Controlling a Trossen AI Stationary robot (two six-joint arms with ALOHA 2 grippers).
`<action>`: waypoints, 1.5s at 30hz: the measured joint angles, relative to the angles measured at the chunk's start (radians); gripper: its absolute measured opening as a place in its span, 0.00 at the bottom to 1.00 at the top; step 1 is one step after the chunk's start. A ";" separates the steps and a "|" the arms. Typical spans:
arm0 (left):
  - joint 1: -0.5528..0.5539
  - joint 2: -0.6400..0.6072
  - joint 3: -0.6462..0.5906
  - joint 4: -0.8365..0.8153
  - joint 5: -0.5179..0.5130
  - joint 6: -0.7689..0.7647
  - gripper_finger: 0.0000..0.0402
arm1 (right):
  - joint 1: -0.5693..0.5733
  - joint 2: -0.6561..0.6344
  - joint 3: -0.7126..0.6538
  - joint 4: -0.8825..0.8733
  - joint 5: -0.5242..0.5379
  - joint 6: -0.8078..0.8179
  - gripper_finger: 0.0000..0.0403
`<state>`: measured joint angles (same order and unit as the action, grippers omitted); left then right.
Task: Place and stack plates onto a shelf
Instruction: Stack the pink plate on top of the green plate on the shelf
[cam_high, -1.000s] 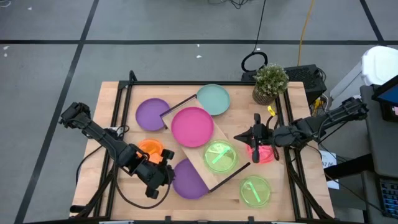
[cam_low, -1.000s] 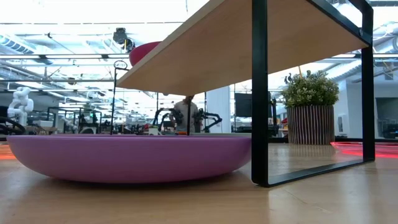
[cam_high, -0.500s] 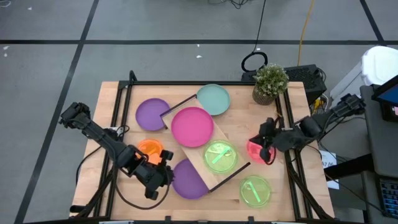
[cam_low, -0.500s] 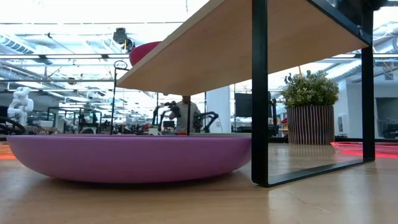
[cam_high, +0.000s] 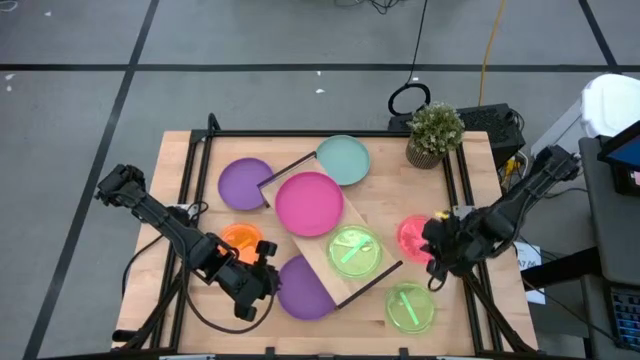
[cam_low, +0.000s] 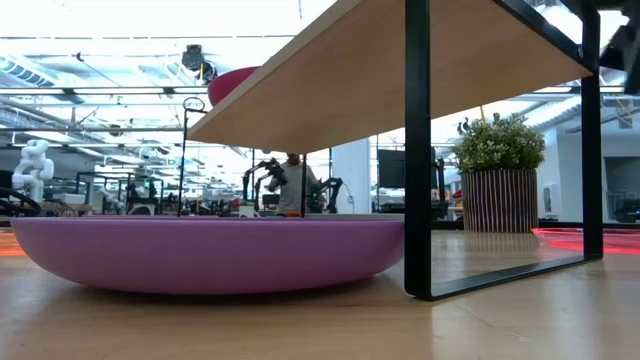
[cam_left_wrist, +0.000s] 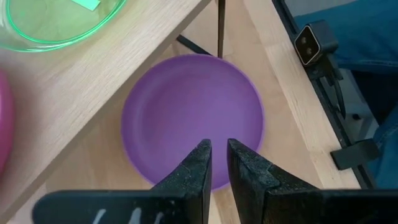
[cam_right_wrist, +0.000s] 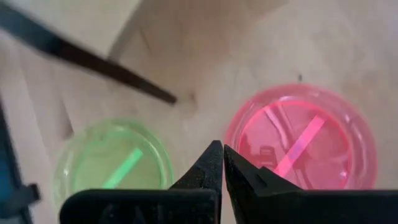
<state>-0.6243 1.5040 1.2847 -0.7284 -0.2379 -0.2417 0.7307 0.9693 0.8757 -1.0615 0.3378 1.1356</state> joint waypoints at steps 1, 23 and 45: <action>0.000 0.000 0.000 0.000 0.000 0.000 0.14 | 0.014 0.019 -0.003 -0.003 -0.002 0.006 0.00; 0.000 0.000 0.000 0.044 -0.008 0.053 0.14 | 0.103 0.276 -0.221 0.185 -0.053 -0.029 0.37; 0.000 0.000 0.000 0.044 -0.008 0.051 0.14 | 0.102 0.340 -0.287 0.259 -0.072 -0.153 0.07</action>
<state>-0.6243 1.5040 1.2850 -0.6846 -0.2455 -0.1903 0.8326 1.3090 0.5892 -0.8024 0.2662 0.9821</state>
